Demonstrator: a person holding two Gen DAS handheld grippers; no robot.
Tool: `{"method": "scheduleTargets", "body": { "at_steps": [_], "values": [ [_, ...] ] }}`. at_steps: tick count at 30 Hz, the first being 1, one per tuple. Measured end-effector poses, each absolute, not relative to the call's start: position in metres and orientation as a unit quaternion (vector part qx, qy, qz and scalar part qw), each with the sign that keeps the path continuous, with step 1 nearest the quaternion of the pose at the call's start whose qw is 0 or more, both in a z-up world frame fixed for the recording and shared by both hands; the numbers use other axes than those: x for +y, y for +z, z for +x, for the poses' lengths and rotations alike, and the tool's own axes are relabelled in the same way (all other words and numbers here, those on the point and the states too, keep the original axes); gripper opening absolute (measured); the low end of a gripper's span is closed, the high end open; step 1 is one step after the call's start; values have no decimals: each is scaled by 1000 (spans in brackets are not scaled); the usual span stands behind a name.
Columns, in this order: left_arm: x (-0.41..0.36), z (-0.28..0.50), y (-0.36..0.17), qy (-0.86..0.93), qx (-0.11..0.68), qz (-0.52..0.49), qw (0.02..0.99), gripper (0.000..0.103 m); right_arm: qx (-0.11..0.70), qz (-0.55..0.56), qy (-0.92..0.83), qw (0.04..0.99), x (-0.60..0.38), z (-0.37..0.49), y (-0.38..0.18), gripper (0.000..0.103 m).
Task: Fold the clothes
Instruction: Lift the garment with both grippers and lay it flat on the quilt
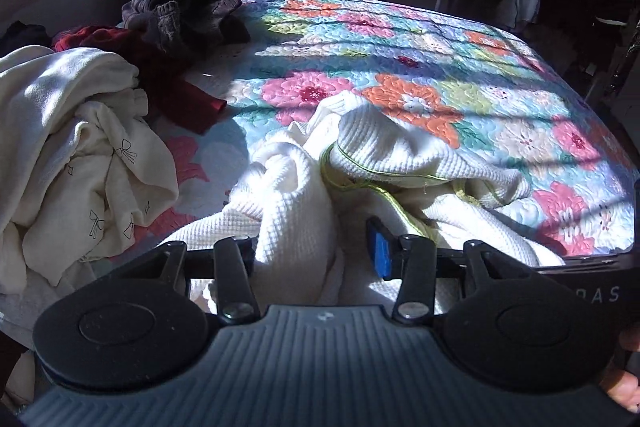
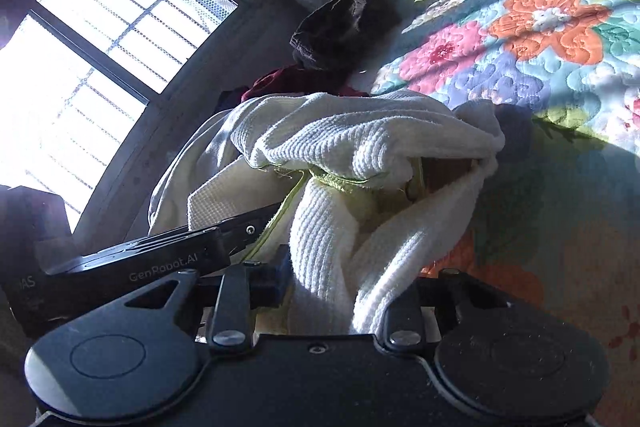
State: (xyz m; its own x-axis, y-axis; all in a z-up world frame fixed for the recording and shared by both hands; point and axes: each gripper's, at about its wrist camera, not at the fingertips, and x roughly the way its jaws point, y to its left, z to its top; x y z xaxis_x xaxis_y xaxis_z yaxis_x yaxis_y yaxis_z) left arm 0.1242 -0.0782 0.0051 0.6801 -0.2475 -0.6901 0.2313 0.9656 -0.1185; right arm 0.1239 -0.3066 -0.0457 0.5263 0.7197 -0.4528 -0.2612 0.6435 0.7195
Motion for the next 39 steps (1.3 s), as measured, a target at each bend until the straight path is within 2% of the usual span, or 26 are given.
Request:
{"method": "scheduleTargets", "body": {
  "at_steps": [9, 29, 35, 39],
  "values": [
    [-147, 147, 37, -172, 339, 29, 925, 43, 345, 286, 261, 855, -353, 131, -12, 32],
    [-305, 214, 101, -319, 314, -1, 894, 43, 255, 287, 158, 910, -497, 142, 51, 24],
    [-355, 217, 142, -383, 275, -23, 882, 44, 206, 286, 122, 928, -544, 129, 84, 24],
    [-403, 197, 163, -408, 230, 18, 883, 43, 182, 251, 82, 947, -562, 118, 108, 24]
  ]
}}
